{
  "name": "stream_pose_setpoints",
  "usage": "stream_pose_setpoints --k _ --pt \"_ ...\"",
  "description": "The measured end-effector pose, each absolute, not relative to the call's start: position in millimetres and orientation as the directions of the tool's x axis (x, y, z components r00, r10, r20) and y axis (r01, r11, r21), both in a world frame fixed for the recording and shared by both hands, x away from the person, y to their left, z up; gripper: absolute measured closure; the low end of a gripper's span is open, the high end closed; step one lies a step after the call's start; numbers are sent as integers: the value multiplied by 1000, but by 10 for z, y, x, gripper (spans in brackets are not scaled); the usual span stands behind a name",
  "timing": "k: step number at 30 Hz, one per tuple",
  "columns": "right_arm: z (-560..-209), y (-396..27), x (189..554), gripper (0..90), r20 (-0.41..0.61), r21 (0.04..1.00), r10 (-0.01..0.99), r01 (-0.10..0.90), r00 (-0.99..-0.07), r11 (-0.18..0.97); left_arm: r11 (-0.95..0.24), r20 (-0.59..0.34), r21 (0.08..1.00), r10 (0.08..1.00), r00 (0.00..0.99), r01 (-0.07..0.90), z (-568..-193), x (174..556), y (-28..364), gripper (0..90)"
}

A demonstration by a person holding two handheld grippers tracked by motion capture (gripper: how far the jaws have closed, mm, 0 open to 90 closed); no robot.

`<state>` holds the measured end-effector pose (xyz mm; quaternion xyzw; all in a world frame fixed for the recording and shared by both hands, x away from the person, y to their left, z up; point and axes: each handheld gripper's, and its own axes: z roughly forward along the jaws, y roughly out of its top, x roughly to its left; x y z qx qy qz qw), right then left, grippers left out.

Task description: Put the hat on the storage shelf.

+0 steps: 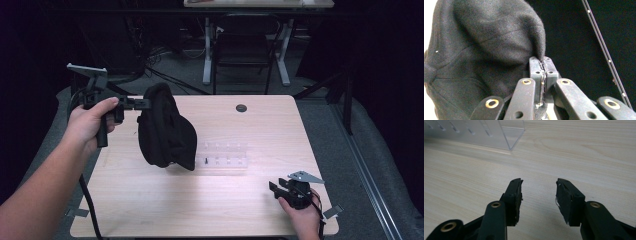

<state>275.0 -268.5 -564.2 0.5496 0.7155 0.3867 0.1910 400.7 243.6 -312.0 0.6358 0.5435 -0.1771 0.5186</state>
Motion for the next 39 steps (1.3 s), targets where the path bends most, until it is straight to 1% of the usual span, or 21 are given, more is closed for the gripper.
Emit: stream_pose_setpoints --k 25,39 --pt "-5614 -2703 2738 549 162 769 930 633 -329 90 130 -780 474 520 348 871 -3146 4242 2097 890" --pt "-5610 -2700 2740 551 167 776 928 625 -332 84 105 -752 481 561 347 871 -3181 4290 1929 890"
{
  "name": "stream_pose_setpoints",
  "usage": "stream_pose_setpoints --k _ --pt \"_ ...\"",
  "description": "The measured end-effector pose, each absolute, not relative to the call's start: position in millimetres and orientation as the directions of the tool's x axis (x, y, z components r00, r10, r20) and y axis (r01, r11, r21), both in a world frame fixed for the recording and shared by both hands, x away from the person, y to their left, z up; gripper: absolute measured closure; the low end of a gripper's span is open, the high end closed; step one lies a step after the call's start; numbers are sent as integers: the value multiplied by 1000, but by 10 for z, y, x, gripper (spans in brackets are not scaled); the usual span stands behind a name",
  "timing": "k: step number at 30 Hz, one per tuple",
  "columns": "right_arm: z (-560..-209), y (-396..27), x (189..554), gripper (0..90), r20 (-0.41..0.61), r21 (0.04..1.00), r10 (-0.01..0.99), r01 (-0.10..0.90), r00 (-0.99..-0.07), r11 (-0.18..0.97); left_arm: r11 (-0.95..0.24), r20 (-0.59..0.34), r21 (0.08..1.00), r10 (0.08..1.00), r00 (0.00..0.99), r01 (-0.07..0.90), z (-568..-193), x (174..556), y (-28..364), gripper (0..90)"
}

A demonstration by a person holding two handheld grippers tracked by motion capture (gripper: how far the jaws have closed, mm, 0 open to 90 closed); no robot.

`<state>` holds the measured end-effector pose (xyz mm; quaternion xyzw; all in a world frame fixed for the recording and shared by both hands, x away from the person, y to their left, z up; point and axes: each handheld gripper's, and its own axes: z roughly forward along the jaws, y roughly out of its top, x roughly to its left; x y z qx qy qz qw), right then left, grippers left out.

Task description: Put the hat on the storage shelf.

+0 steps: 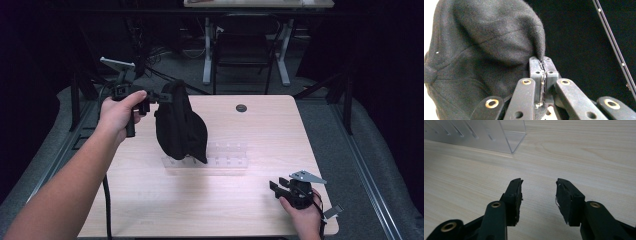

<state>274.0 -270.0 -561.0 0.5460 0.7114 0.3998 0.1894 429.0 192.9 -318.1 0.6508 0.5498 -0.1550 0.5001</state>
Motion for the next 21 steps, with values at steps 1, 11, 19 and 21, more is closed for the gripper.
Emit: stream_pose_setpoints --k 1,11,19,21 --pt "-5608 -2699 2739 550 167 776 928 625 -333 85 101 -750 483 561 351 870 -3184 4293 1914 889" --pt "-5607 -2694 2740 550 165 775 928 625 -334 87 65 -741 495 552 382 866 -3167 4280 1750 889" --pt "-5608 -2694 2740 552 166 776 928 625 -333 86 35 -735 502 543 405 864 -3142 4272 1598 889" --pt "-5605 -2689 2734 559 169 782 928 618 -332 79 26 -731 507 543 414 861 -3143 4263 1571 889"
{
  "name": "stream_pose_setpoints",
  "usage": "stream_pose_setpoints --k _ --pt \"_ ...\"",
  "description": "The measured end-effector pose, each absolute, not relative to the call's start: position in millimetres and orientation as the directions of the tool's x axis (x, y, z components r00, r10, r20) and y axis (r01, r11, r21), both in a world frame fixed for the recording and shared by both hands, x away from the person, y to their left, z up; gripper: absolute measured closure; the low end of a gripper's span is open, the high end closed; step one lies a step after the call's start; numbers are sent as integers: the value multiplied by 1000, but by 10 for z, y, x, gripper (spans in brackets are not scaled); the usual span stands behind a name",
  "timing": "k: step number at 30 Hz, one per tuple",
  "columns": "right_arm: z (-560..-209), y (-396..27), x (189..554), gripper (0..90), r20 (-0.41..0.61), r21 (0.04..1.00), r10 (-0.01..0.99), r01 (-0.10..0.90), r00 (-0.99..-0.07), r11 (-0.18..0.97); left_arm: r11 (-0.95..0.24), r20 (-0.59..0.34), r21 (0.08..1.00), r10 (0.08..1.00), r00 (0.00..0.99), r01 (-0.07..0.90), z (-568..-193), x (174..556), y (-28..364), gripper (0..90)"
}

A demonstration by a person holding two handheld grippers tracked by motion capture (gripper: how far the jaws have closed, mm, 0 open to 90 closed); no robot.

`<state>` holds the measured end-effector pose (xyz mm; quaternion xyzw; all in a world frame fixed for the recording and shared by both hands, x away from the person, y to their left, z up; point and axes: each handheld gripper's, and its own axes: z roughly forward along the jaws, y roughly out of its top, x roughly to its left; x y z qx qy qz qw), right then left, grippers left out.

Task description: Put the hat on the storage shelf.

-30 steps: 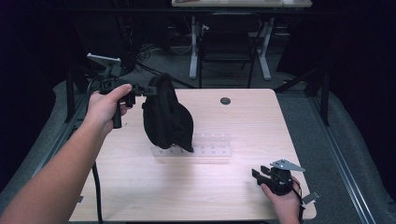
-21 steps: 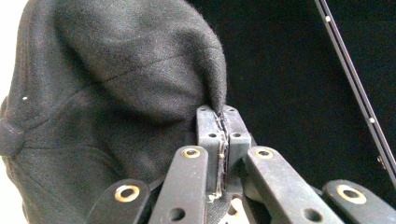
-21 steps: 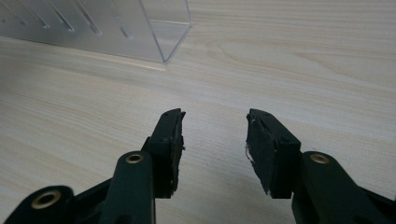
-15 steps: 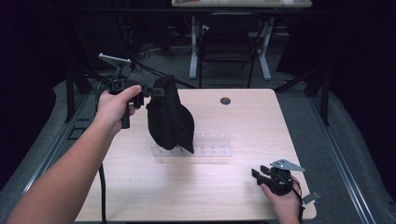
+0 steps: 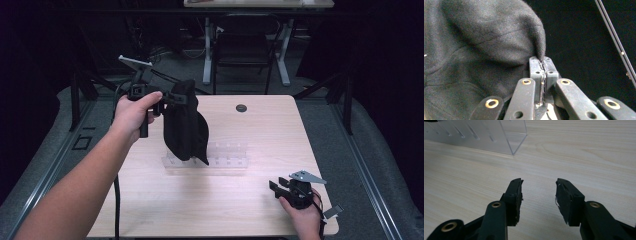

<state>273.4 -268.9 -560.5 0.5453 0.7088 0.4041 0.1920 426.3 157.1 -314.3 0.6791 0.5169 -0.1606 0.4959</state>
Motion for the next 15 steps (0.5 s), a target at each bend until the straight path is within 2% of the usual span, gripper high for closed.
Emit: stream_pose_setpoints --k 7,12,15 --pt "-5519 -2543 2729 587 166 790 906 602 -390 114 27 -721 515 555 416 857 -3146 4239 1633 889" --pt "-5425 -2375 2756 606 110 799 886 570 -450 191 39 -734 515 535 418 856 -3195 4245 1673 888" --pt "-5404 -2293 2771 633 111 801 877 565 -468 199 42 -742 512 525 417 858 -3209 4243 1678 889"
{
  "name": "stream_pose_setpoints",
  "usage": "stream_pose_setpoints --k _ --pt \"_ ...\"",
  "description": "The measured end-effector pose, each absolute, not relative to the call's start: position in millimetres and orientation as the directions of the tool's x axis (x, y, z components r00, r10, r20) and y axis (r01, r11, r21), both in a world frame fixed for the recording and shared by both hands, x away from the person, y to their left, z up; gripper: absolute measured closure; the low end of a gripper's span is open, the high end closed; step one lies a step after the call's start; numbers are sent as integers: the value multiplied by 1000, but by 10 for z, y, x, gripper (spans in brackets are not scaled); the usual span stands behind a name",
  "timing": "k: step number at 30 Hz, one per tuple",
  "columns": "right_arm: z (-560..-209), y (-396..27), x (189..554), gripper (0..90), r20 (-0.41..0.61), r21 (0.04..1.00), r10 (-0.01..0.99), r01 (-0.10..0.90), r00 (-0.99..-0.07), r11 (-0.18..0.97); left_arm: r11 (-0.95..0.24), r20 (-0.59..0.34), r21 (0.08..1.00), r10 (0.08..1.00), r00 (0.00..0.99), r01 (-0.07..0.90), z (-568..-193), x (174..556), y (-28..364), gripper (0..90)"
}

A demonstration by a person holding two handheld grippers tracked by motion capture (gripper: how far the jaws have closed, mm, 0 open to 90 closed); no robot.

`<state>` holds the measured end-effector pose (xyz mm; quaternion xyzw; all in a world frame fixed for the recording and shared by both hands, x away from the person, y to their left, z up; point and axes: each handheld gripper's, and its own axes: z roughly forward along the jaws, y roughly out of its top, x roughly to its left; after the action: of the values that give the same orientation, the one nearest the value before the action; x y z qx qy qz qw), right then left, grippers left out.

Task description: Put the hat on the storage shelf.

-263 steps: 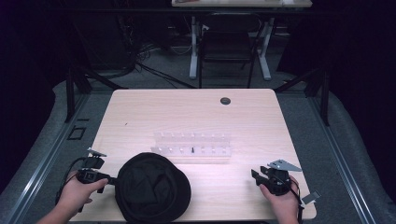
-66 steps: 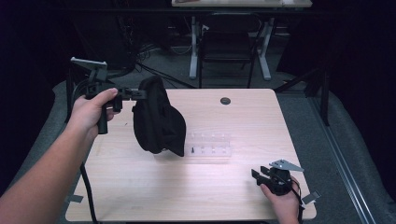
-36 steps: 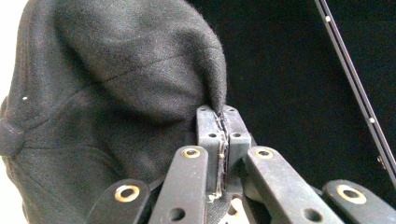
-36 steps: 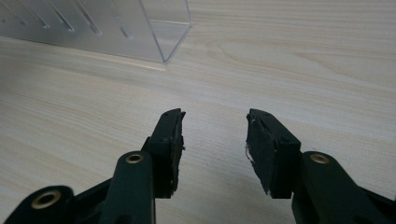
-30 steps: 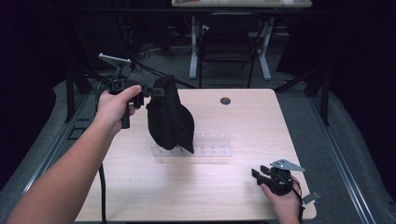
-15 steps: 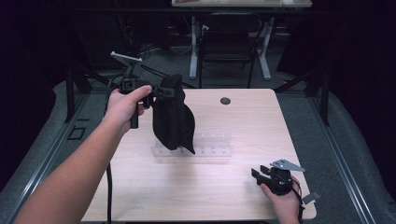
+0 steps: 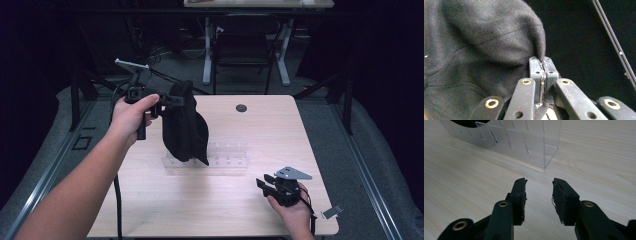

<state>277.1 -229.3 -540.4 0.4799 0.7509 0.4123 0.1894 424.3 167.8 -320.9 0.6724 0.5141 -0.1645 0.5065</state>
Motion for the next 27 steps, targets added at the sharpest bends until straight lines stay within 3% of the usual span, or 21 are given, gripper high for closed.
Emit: stream_pose_setpoints --k 27 --pt "-5094 -1343 3129 699 95 794 766 512 -636 327 39 -743 516 516 425 855 -3216 4235 1655 888"
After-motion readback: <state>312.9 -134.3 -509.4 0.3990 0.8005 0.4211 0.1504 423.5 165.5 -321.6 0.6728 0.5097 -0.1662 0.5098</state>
